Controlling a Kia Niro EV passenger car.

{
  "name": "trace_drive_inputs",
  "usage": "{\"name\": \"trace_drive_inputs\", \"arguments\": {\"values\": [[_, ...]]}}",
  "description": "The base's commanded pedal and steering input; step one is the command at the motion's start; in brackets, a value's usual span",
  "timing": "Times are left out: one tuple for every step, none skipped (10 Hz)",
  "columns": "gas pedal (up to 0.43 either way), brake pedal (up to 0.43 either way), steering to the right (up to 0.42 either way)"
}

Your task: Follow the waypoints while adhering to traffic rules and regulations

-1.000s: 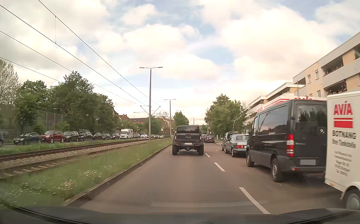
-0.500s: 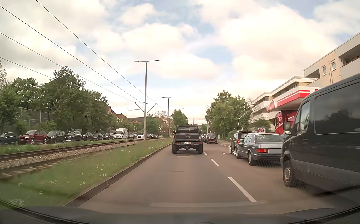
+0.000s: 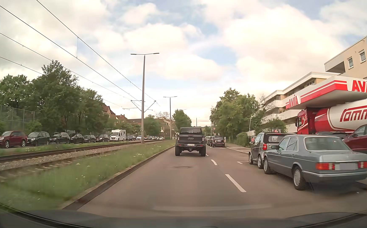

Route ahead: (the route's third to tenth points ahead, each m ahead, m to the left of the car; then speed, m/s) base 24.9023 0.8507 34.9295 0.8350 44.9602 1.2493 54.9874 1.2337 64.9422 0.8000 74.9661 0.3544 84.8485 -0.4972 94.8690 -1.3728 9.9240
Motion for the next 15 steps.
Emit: {"name": "trace_drive_inputs", "arguments": {"values": [[0.177, 0.000, 0.001], [0.177, 0.000, 0.001], [0.177, 0.000, 0.000], [0.177, 0.000, 0.000], [0.177, 0.000, -0.001], [0.177, 0.000, -0.003], [0.177, 0.000, -0.002], [0.169, 0.000, -0.003], [0.169, 0.000, -0.003], [0.169, 0.000, -0.003], [0.169, 0.000, -0.001], [0.157, 0.000, -0.002], [0.138, 0.000, -0.002], [0.138, 0.000, -0.002], [0.138, 0.000, -0.002]]}}
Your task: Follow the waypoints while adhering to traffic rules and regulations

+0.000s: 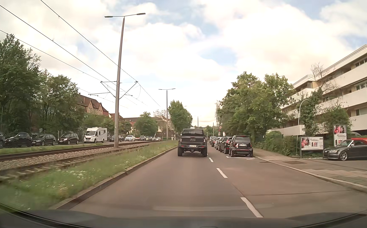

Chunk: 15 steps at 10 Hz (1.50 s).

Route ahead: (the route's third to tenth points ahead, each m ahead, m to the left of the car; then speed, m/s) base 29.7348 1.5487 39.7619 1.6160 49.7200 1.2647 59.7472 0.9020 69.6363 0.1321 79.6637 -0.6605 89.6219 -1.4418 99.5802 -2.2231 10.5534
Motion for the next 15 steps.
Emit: {"name": "trace_drive_inputs", "arguments": {"values": [[0.138, 0.000, -0.002], [0.138, 0.000, -0.002], [0.130, 0.000, -0.001], [0.118, 0.000, -0.001], [0.098, 0.000, -0.001], [0.087, 0.000, 0.000], [0.087, 0.000, 0.003], [0.087, 0.000, 0.005], [0.087, 0.000, 0.005], [0.087, 0.000, 0.005], [0.087, 0.000, 0.005], [0.087, 0.000, 0.005], [0.087, 0.000, 0.005], [0.087, 0.000, 0.005], [0.087, 0.000, 0.005]]}}
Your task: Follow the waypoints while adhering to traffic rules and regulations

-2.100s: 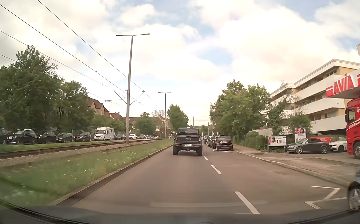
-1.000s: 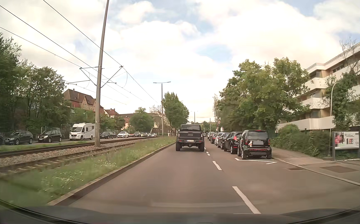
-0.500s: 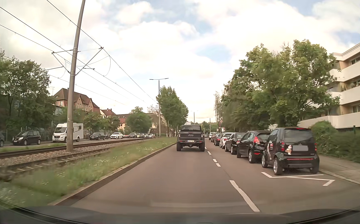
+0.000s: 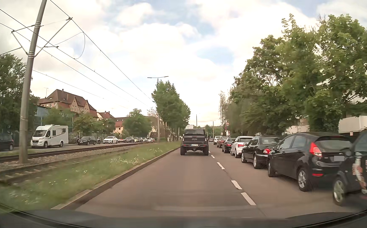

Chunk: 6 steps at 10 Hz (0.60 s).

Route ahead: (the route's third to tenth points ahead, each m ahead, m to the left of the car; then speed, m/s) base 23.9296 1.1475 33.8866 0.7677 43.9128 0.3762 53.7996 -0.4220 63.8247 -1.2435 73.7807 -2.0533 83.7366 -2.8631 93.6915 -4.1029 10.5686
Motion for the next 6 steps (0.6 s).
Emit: {"name": "trace_drive_inputs", "arguments": {"values": [[0.087, 0.000, 0.004], [0.087, 0.000, 0.004], [0.087, 0.000, 0.004], [0.087, 0.000, 0.004], [0.087, 0.000, 0.004], [0.087, 0.000, 0.005]]}}
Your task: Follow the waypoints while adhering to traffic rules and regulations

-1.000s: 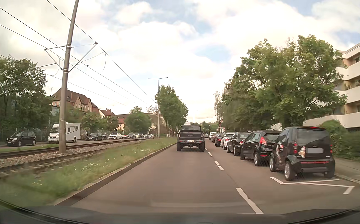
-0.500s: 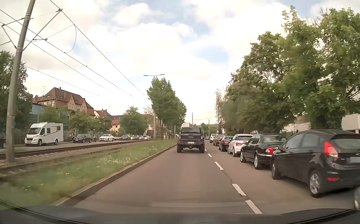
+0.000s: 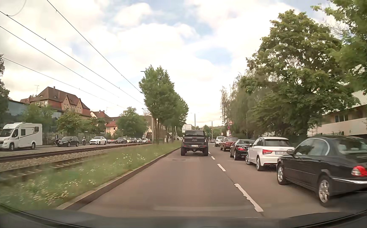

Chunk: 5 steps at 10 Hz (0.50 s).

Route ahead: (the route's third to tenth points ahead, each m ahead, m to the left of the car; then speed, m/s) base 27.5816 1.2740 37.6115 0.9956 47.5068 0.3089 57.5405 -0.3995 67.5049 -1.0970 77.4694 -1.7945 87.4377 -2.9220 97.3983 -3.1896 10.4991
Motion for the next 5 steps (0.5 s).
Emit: {"name": "trace_drive_inputs", "arguments": {"values": [[0.087, 0.000, 0.005], [0.087, 0.000, 0.004], [0.087, 0.000, 0.004], [0.087, 0.000, 0.004], [0.087, 0.000, 0.004]]}}
